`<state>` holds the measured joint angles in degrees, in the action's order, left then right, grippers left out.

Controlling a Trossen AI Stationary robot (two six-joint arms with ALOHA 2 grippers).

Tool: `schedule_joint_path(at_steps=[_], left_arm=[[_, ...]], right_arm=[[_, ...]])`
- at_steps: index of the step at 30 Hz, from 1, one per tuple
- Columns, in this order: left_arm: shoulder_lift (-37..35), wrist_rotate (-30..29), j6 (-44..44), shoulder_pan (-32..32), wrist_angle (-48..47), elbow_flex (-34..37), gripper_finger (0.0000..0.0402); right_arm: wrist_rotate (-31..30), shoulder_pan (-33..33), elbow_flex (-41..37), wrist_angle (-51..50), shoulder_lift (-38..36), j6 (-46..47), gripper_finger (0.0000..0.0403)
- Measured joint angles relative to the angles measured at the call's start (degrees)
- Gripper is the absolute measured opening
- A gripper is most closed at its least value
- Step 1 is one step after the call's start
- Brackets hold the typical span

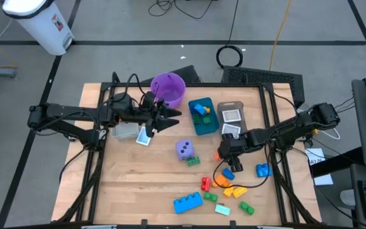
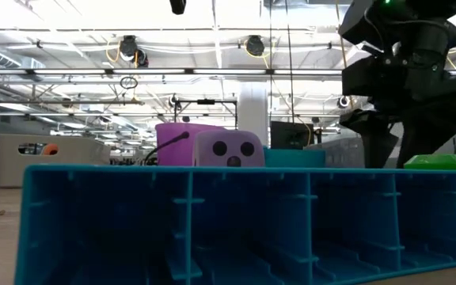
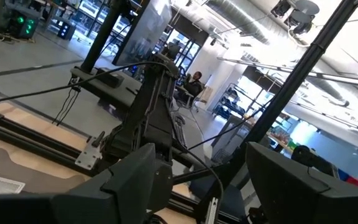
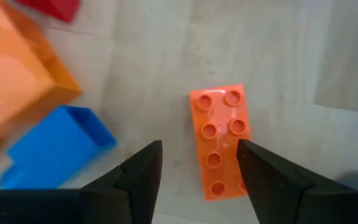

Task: Pick & Place Toys
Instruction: Put the orange game piece into the blue bin

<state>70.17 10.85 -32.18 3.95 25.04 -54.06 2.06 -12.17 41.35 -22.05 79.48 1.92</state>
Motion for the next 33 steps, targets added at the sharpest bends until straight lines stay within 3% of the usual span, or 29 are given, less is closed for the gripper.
schedule_joint_path(at_steps=[6,16,33], left_arm=[[0.0,0.1,-0.1,0.0,0.0,0.0,0.0255],[0.0,-0.1,0.2,0.0,-1.1,0.0,0.0255],[0.0,-0.4,0.1,0.2,-1.8,0.0,0.0255]], right_arm=[[2.6,-2.6,0.3,0.8,0.0,4.8,0.0201],[-2.0,-3.5,4.3,0.3,-0.3,8.0,0.0204],[-2.2,-3.3,4.9,0.9,6.7,6.0,0.0278]])
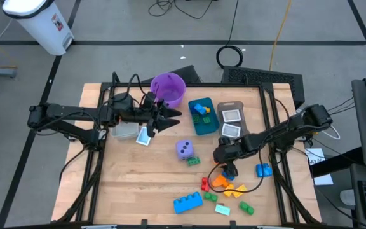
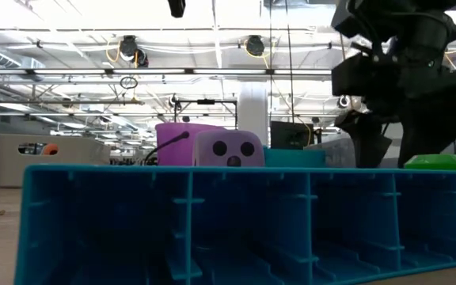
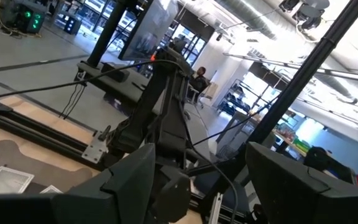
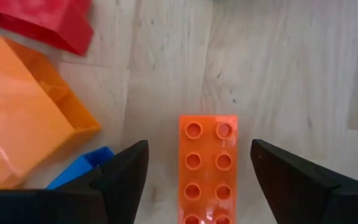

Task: Pick & Place Toys
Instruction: Put the orange game piece into the blue bin

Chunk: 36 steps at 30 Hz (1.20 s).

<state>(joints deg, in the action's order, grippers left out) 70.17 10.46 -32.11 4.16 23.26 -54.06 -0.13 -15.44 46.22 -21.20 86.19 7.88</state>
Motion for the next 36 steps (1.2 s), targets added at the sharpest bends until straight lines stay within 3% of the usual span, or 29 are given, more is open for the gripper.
schedule_joint_path(at_steps=[8,17,28,36], left_arm=[[0.0,0.0,-0.2,0.0,-0.5,0.0,0.0255],[0.0,0.0,-0.3,0.0,-1.2,0.0,0.0255],[0.0,0.0,-0.9,0.0,-1.2,0.0,0.0255],[0.0,0.0,-0.8,0.8,-0.7,0.0,0.0255]], right_arm=[[-1.5,0.0,0.0,0.1,1.8,0.5,0.0244],[-4.6,0.1,0.0,0.0,1.7,0.6,0.0134],[-4.5,0.6,0.5,-0.5,1.0,2.1,0.0152],[-6.4,4.8,9.7,0.3,-5.6,3.4,0.0131]])
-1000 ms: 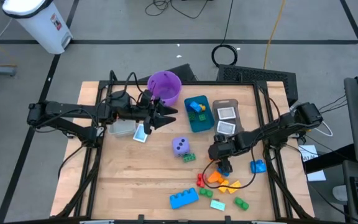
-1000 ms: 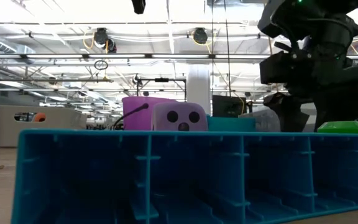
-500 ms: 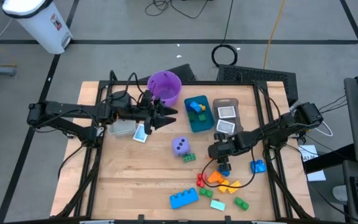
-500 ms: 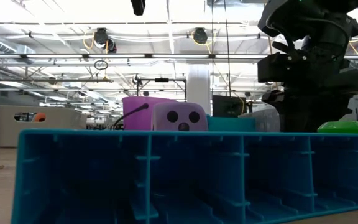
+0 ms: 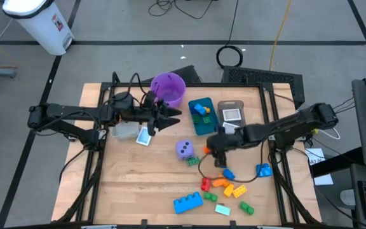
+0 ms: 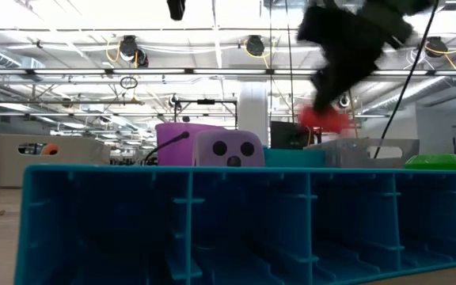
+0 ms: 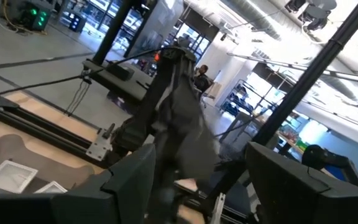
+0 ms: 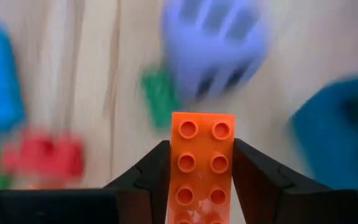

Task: Pick & Place Toys
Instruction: Put the orange game piece into the blue bin

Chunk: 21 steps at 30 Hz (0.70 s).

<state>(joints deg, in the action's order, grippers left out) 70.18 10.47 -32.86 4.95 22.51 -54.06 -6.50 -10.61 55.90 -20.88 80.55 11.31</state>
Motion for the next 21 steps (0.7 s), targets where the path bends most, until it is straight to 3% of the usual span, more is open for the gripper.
schedule_joint_path(at_steps=[4,11,21], left_arm=[[0.0,0.4,0.6,1.3,0.0,0.0,0.0255],[0.0,1.5,4.0,2.1,-0.6,0.0,0.0255],[3.6,1.0,4.7,2.1,1.4,0.0,0.0255]], right_arm=[[-4.0,2.9,5.1,3.8,-4.6,-0.2,0.0135],[-4.0,9.3,8.7,17.8,-10.4,3.5,0.0136],[-0.9,14.0,8.7,32.1,-10.2,9.3,0.0136]])
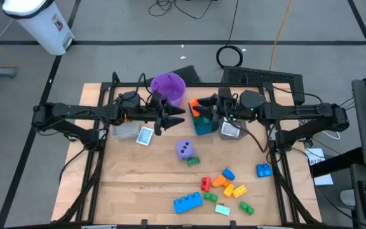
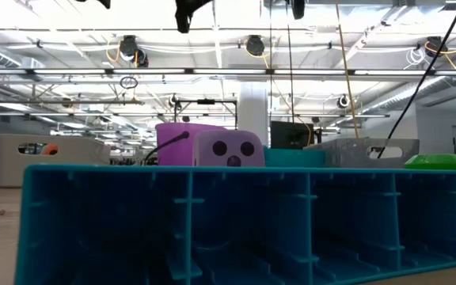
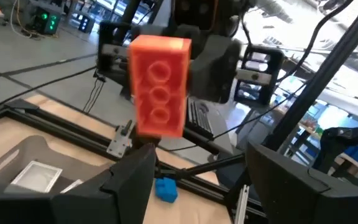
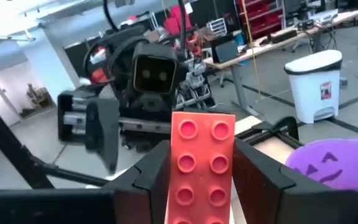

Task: Pick & Place Toys
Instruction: Put the orange game piece into the blue bin

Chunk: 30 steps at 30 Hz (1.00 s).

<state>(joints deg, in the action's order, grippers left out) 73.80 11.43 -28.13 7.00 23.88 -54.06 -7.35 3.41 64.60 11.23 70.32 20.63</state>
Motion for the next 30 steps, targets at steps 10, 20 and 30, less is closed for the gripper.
schedule_joint_path(at_steps=[10,20,30], left_arm=[[4.0,-2.6,2.2,0.0,7.1,-0.1,0.0255],[8.4,-2.5,4.7,0.2,7.1,-5.5,0.0255],[10.3,-2.3,4.1,1.8,7.0,-7.5,0.0255]], right_arm=[[0.2,0.0,-0.1,4.0,0.9,1.3,0.0137],[-0.2,0.0,-0.1,5.5,0.6,1.4,0.0137],[1.7,-0.1,-0.1,6.9,1.0,2.6,0.0137]])
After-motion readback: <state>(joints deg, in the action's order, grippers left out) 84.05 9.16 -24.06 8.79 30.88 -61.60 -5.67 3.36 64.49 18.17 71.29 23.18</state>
